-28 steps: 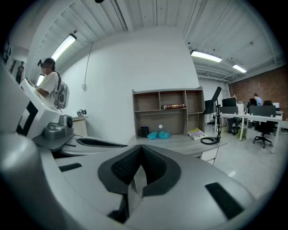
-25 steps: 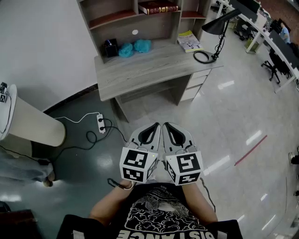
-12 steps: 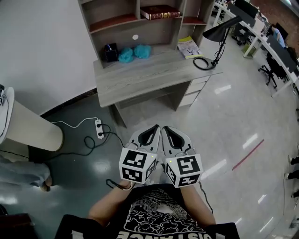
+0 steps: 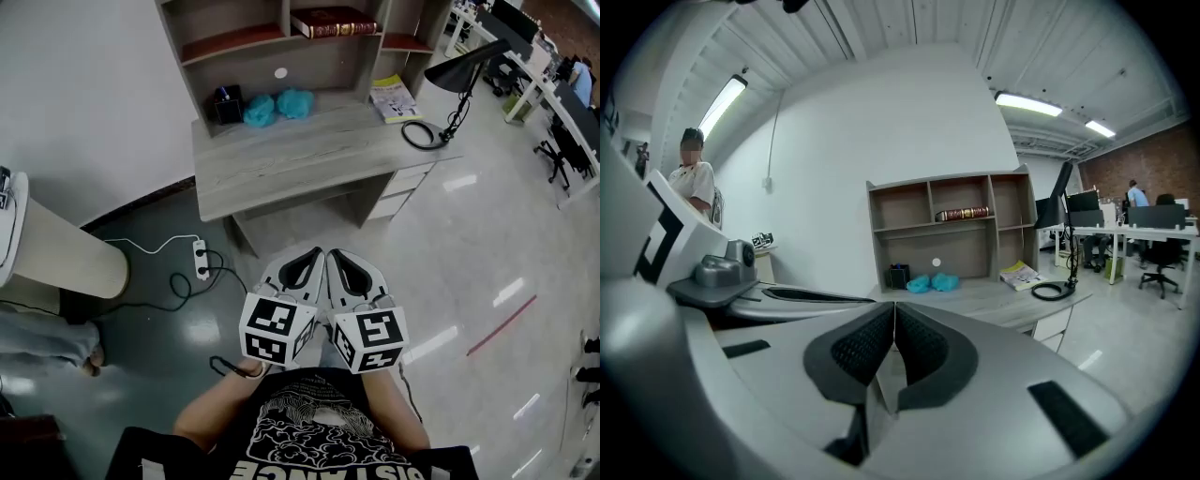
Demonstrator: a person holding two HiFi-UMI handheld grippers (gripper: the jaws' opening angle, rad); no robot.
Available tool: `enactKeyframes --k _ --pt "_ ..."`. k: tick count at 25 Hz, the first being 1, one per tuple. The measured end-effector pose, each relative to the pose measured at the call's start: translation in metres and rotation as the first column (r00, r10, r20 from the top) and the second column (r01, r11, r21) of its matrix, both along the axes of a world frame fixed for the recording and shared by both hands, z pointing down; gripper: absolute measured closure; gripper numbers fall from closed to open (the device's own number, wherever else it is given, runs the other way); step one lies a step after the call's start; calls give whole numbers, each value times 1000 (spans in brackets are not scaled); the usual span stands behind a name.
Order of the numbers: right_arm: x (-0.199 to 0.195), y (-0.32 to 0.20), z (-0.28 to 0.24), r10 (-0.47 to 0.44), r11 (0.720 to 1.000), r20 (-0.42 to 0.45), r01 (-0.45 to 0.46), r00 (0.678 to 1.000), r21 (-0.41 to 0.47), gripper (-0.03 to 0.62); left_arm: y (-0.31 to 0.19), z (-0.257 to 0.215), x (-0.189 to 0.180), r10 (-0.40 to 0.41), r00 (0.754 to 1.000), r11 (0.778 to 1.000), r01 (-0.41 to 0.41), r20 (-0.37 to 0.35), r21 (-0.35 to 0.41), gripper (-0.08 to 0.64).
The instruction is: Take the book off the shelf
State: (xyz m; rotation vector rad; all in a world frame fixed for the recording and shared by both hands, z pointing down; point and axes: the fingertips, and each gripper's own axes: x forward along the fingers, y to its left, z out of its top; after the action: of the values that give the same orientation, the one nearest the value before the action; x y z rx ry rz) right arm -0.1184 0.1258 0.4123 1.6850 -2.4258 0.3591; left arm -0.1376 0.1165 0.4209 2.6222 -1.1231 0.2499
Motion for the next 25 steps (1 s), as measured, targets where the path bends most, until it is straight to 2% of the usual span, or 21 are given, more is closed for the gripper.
enactKeyframes --k 17,25 --pt "142 -141 -2 -90 995 44 91 995 -25 575 -138 0 136 -101 994 994 103 35 -39 554" --pt "173 -177 -9 -142 990 63 143 988 -12 575 -174 -5 166 -153 987 987 155 39 -44 555"
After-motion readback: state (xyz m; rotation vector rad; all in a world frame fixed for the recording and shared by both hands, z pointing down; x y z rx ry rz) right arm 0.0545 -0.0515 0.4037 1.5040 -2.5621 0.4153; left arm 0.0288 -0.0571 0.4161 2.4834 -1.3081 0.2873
